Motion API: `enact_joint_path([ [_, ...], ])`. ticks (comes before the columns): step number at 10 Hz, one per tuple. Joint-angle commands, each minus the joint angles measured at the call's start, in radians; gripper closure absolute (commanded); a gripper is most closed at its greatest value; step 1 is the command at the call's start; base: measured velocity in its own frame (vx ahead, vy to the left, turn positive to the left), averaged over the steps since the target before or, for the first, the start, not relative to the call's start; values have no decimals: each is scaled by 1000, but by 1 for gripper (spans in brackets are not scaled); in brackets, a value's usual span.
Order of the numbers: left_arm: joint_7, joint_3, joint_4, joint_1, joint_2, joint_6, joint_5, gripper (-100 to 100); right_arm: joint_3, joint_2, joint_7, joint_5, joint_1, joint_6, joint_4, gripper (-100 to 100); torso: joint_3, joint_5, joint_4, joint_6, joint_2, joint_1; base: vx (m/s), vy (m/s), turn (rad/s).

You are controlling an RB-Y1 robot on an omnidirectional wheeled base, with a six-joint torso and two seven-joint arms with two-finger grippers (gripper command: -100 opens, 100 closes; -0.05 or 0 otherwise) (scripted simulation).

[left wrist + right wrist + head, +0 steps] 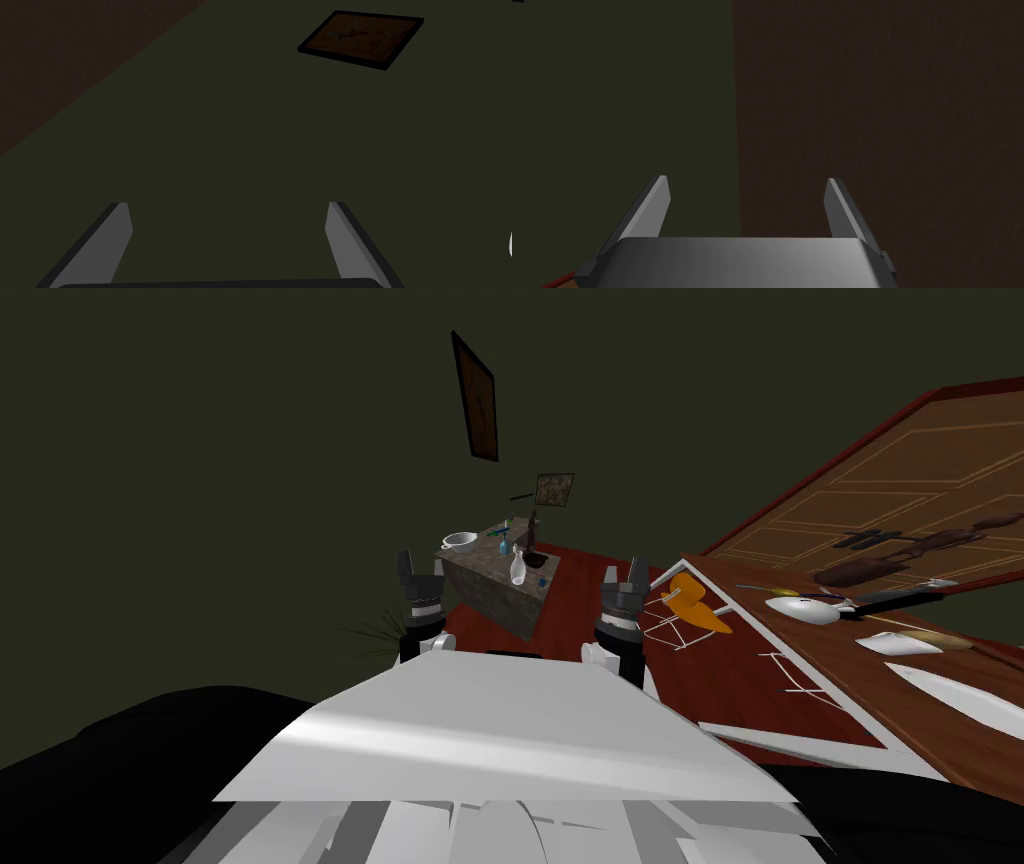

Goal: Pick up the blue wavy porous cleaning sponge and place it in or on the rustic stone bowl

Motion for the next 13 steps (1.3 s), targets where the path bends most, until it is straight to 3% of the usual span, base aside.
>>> enact_joint_path([
  [1,0,0,0,0,0,0,0,0,-2,-31,6,13,12,4,3,-100,0,0,0,0,0,0,-2,10,64],
  [4,0,0,0,0,0,0,0,0,-11,-111,31,65,59,18,13,-100,0,0,0,0,1,1,-5,25,114],
  [8,0,0,0,0,0,0,0,0,-31,-233,90,179,165,49,37,-100,0,1,0,0,0,3,13,45,198],
  [9,0,0,0,0,0,0,0,0,-31,-233,90,185,165,49,37,-100,0,1,0,0,-1,3,12,24,55],
  [11,0,0,0,0,0,0,0,0,-43,-298,129,252,226,68,53,-100,0,0,0,0,0,2,19,35,179],
  [12,0,0,0,0,0,0,0,0,-43,-298,129,264,232,68,53,-100,-1,0,0,0,-1,2,28,26,106],
  [13,0,0,0,0,0,0,0,0,-49,-331,150,305,267,78,62,-100,-1,0,0,0,-1,2,29,32,204],
])
